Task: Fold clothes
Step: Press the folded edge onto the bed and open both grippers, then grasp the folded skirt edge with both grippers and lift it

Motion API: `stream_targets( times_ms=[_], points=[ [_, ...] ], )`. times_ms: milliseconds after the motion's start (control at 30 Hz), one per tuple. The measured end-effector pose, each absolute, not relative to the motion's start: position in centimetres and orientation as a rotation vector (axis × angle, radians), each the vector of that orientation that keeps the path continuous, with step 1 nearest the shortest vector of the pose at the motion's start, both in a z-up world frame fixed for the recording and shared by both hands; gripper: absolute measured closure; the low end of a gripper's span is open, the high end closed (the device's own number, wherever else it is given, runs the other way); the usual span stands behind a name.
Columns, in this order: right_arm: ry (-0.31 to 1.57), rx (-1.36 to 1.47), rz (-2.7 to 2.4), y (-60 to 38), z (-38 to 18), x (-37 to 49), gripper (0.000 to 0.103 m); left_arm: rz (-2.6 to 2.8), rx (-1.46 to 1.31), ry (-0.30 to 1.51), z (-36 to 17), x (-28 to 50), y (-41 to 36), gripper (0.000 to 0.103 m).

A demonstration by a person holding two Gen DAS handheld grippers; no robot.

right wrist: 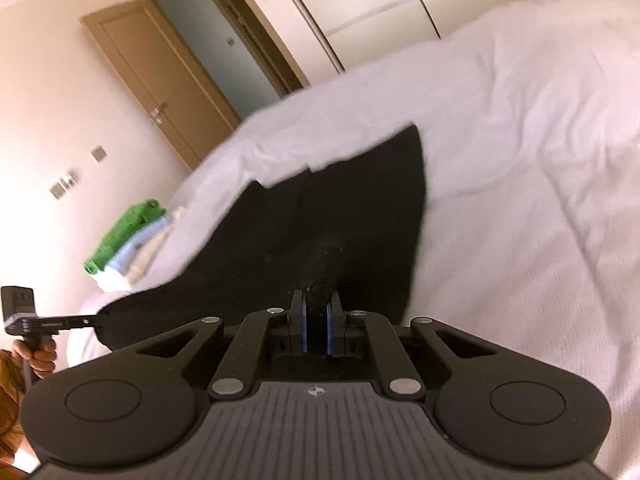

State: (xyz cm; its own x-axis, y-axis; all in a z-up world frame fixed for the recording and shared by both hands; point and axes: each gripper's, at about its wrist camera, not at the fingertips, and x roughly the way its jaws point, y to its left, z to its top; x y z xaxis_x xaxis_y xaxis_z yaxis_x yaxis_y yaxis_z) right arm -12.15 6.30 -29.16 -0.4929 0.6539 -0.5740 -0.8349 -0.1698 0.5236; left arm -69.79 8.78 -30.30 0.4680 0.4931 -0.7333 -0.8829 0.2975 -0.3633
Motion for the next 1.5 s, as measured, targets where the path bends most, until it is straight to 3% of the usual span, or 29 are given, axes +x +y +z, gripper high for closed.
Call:
stream_targets(
  times_ms=[67,167,333,467,533,600,633,667,700,733,1067,1233,1400,1433,1500],
  points=[
    [1.088,-0.337,1.783,6.0,-32.4,-12.7,0.095,0.972,-0.905,0.597,-33.7,-69.6,8.5,0.092],
    [1.179,-0.324,1.727,4.8,-35.7,-12.7,0.095,0.956,-0.935,0.529,-33.5,-70.7,8.4,0.086],
    [1.114,-0.284,1.778,5.4,-33.3,-12.2,0.067,0.946,-0.823,0.475,-29.2,-71.2,9.9,0.070],
    [1.060,-0.262,1.807,7.9,-32.6,-12.4,0.061,0.937,-0.749,0.534,-29.3,-68.3,12.4,0.062],
    [1.072,-0.266,1.826,9.2,-33.2,-12.8,0.061,0.939,-0.732,0.580,-30.4,-66.7,13.5,0.058],
    [1.076,-0.301,1.838,10.0,-33.7,-13.5,0.061,0.951,-0.705,0.603,-31.3,-65.6,13.8,0.061],
    [1.076,-0.321,1.843,10.4,-33.9,-13.8,0.065,0.955,-0.690,0.609,-31.7,-65.1,13.7,0.071],
    [1.052,-0.354,1.847,10.5,-34.0,-14.3,0.076,0.967,-0.664,0.613,-31.8,-64.7,13.5,0.089],
    [1.019,-0.391,1.850,10.5,-33.9,-14.8,0.089,0.985,-0.623,0.616,-31.7,-64.3,13.1,0.096],
    [0.989,-0.407,1.852,10.4,-33.6,-15.2,0.093,1.002,-0.583,0.613,-31.3,-64.2,12.7,0.096],
    [0.710,-0.255,1.908,11.0,-27.1,-15.4,0.095,1.113,-0.361,0.455,-26.4,-64.9,12.4,0.095],
    [0.810,-0.354,1.811,14.2,-30.7,-15.3,0.095,1.136,-0.447,0.593,-31.2,-63.8,15.7,0.092],
    [0.920,-0.406,1.707,15.2,-35.3,-15.8,0.094,1.179,-0.518,0.596,-33.0,-64.4,15.6,0.081],
    [0.920,-0.388,1.695,14.9,-34.9,-15.5,0.085,1.198,-0.517,0.594,-32.6,-64.7,15.5,0.069],
    [0.911,-0.357,1.672,14.1,-34.0,-15.0,0.074,1.240,-0.522,0.575,-31.6,-65.8,14.6,0.067]
  ],
)
